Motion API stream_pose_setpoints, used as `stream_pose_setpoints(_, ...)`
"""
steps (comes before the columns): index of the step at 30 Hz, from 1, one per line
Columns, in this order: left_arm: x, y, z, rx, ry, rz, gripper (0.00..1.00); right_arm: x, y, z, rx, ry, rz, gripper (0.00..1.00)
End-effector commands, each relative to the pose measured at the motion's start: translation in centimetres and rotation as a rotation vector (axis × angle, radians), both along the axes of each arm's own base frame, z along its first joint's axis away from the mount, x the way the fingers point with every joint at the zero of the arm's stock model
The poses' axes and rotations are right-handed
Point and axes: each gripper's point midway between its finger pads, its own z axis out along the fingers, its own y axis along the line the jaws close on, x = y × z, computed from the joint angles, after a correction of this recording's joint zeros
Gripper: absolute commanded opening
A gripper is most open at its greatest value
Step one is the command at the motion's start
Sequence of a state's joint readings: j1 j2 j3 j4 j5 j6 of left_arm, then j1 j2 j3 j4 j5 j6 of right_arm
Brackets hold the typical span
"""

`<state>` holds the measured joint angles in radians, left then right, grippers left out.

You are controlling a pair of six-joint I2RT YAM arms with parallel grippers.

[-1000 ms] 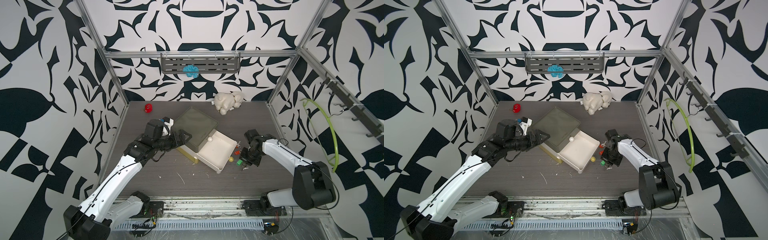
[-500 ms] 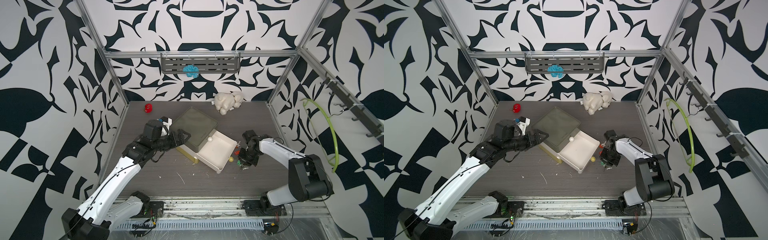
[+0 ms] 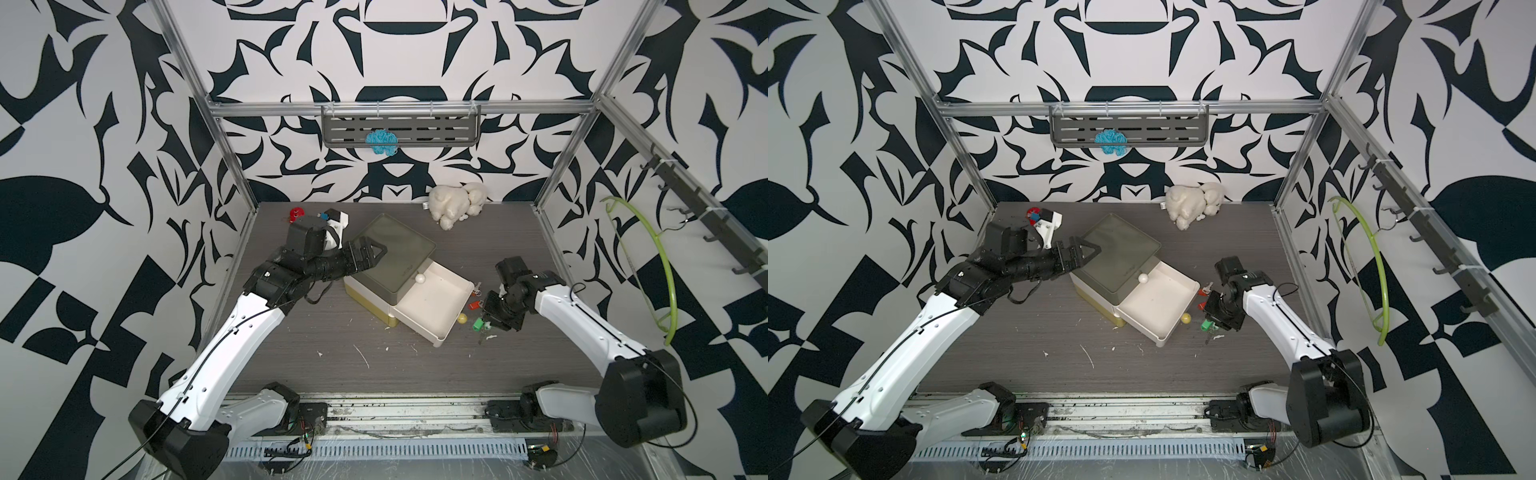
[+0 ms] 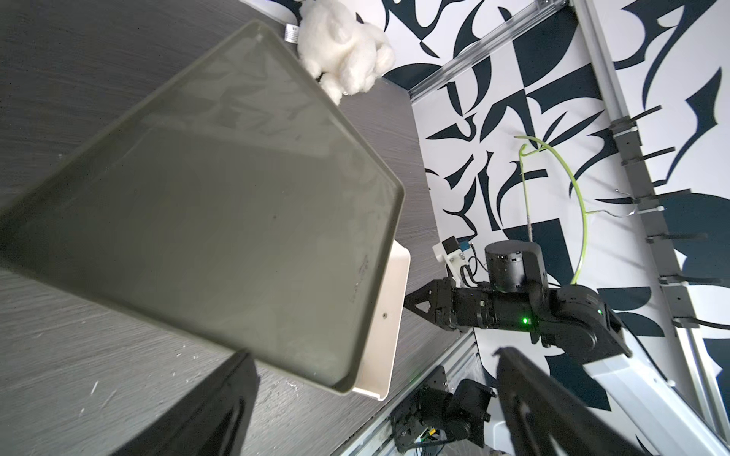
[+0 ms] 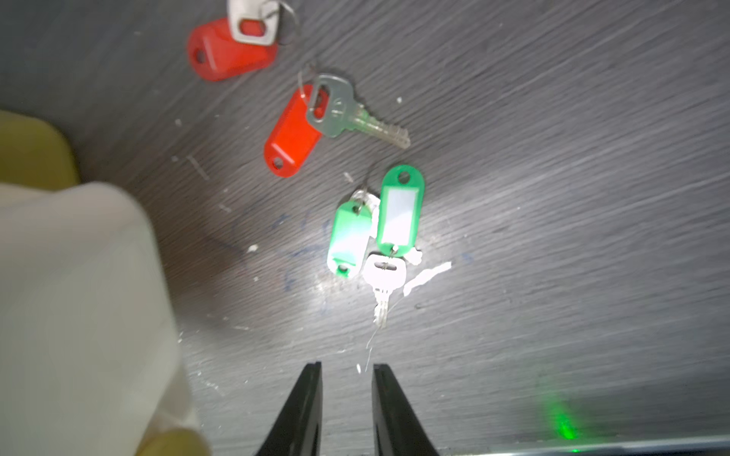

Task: Take the keys out of the drawer
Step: Place the key at the center of the board, then close the drawer in the storage box.

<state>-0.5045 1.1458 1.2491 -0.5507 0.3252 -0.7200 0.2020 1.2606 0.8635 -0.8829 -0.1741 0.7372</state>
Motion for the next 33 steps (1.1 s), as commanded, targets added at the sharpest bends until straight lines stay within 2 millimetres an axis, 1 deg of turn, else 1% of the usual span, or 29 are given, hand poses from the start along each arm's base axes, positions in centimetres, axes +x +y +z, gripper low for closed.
stream_pose_setpoints(1,0.1,-0.9,-0.1,0.012,0.009,-0.054,0.99,-1.0,0.7,1.5,0.058,0.009,-0.003,0.28)
stream_pose_setpoints(5,1.1,-1.9,-0.9,-0.002,0.038,-0.073,0.99,-1.5,1.3,2.1,0.107,-0.017,0.001,0.28)
stream_pose_setpoints(7,1.3,-2.5,-1.0,-0.018,0.049,-0.093,0.99,-1.6,1.8,2.1,0.138,-0.034,0.008,0.28)
stream_pose_setpoints(8,2.0,-3.1,-2.2,-0.007,0.082,-0.1,0.99,-1.6,2.0,2.0,0.154,-0.041,0.009,0.28)
stream_pose_setpoints(12,2.7,-3.8,-3.0,-0.009,0.113,-0.113,0.99,-1.5,2.9,1.8,0.213,-0.057,0.02,0.28)
stream_pose_setpoints(15,2.8,-4.1,-3.9,-0.004,0.143,-0.121,0.99,-1.5,3.2,1.7,0.227,-0.065,0.031,0.28)
stream_pose_setpoints(20,2.8,-4.1,-5.6,0.016,0.183,-0.124,0.99,-1.6,3.5,1.3,0.249,-0.061,0.042,0.28)
stream_pose_setpoints(25,2.5,-3.9,-6.8,0.033,0.203,-0.123,0.99,-1.2,3.8,1.4,0.26,-0.067,0.043,0.28)
stream_pose_setpoints(33,1.9,-3.3,-7.3,0.048,0.204,-0.116,0.99,-0.4,4.1,1.5,0.269,-0.061,0.053,0.28)
